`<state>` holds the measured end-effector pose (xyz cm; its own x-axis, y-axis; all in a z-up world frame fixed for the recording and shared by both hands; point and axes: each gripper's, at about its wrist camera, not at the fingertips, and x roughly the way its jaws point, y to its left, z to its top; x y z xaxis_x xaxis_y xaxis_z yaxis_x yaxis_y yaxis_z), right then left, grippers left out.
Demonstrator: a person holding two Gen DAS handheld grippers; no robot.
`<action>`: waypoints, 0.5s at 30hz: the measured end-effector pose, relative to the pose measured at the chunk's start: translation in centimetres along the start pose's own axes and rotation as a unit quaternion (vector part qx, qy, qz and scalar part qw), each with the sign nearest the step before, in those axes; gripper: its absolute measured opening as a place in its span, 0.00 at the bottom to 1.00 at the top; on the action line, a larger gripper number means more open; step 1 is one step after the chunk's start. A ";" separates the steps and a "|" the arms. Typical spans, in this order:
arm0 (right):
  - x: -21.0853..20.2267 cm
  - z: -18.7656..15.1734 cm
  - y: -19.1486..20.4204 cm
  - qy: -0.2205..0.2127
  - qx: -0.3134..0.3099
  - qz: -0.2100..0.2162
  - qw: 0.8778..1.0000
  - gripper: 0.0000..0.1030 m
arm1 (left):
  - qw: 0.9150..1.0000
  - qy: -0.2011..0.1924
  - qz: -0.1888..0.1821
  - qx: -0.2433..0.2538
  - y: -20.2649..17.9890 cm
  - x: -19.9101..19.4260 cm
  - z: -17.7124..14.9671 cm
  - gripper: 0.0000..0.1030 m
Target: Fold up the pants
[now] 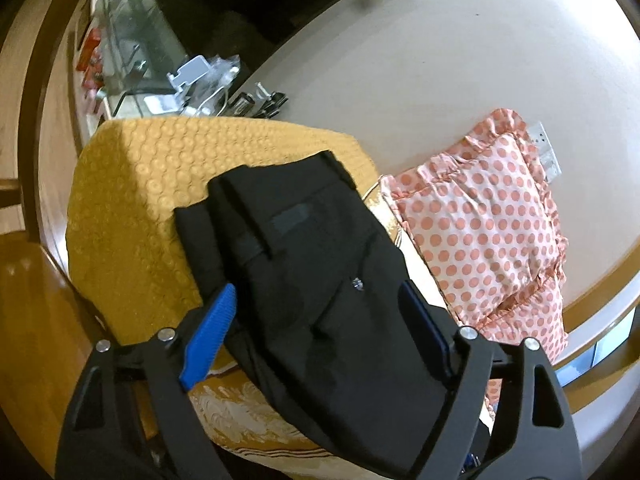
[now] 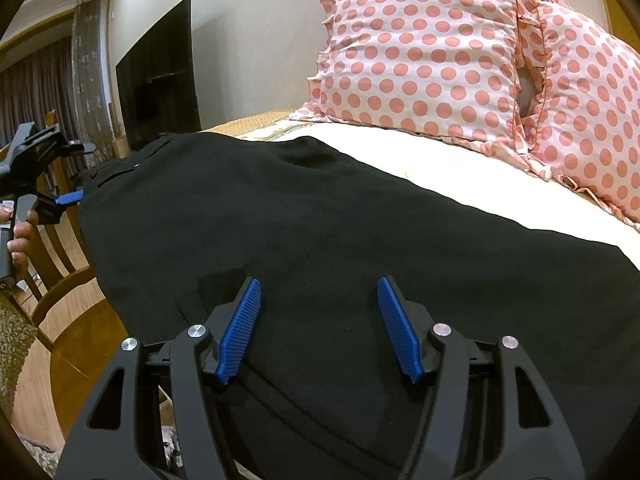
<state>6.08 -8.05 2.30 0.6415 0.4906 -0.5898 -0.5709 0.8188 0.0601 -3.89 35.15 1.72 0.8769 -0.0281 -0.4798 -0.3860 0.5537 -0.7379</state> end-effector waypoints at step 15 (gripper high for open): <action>0.1 0.2 0.1 -0.005 0.002 -0.001 1.000 0.63 | 0.999 0.008 0.036 -0.007 1.5 -1.6 -0.3 0.03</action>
<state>6.18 -7.85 2.38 0.6483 0.4911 -0.5818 -0.5671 0.8214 0.0614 -6.00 35.74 1.22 0.8419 -0.0022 -0.5396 -0.4522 0.5428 -0.7077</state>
